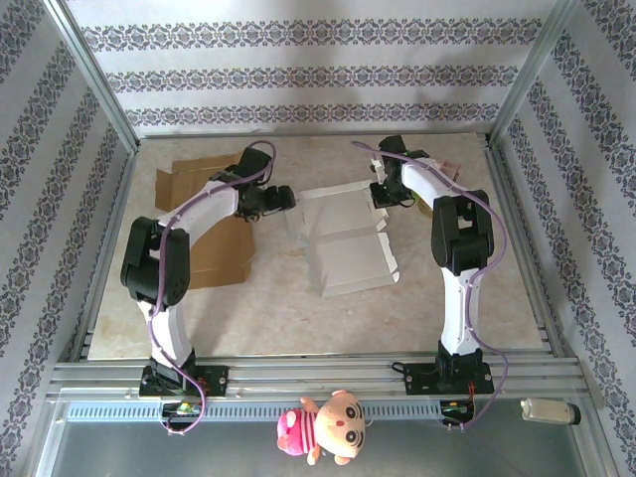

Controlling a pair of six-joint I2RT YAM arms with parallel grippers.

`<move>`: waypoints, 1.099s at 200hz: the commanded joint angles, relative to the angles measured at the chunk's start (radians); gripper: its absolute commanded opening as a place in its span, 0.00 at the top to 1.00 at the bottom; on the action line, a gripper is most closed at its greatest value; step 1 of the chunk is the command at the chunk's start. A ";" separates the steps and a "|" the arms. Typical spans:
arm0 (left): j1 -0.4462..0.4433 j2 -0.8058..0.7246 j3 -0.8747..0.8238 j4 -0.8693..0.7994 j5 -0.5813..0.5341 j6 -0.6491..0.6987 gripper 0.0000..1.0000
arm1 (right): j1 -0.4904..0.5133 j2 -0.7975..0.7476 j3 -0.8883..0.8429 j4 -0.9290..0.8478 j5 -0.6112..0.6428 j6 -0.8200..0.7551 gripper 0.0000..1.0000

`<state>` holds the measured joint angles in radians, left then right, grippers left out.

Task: Fold the paper box

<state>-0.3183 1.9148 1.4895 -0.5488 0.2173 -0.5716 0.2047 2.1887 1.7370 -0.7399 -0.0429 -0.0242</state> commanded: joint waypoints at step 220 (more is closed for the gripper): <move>0.008 0.043 -0.099 0.352 0.210 0.164 1.00 | 0.034 -0.288 -0.070 0.088 -0.063 0.015 0.47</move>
<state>-0.3065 2.0663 1.4078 -0.3470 0.4438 -0.5640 0.2420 2.0575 1.6592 -0.6830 -0.0685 -0.0166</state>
